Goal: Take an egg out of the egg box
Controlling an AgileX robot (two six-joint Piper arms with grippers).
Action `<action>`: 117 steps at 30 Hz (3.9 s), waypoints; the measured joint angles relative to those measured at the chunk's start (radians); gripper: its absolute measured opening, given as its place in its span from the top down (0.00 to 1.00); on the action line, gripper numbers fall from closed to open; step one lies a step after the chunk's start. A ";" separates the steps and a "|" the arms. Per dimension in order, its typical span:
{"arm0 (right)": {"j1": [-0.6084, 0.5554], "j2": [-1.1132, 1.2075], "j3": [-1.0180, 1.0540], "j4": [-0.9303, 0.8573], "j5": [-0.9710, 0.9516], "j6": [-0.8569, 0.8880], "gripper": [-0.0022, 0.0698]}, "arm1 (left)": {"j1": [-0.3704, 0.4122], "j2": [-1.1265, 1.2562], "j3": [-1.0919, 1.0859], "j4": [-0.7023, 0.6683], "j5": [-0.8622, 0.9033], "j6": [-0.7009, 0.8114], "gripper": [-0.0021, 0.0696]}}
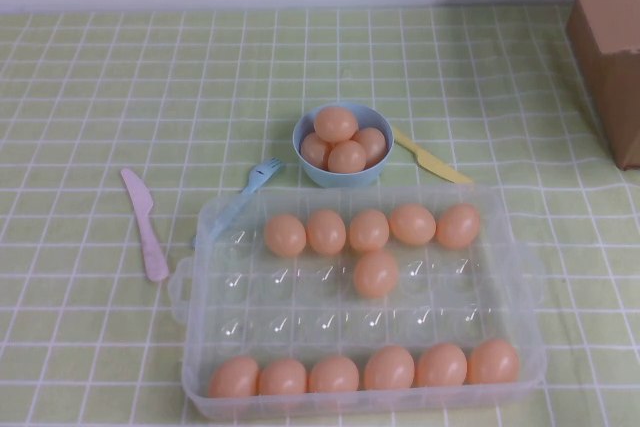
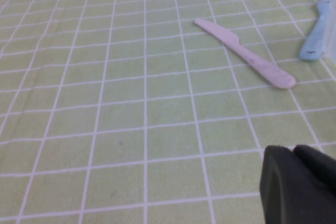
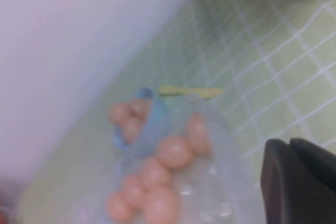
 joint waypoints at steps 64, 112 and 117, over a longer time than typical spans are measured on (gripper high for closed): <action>0.581 1.455 -1.185 -0.646 0.798 -0.511 0.99 | 0.000 0.000 0.000 0.000 0.000 0.000 0.98; 0.589 1.675 -1.185 -0.657 0.743 -0.991 0.50 | 0.000 0.000 0.000 0.000 0.000 0.000 0.98; 0.589 1.677 -1.185 -0.653 0.745 -1.023 0.50 | 0.000 0.000 0.000 0.000 0.000 0.000 0.98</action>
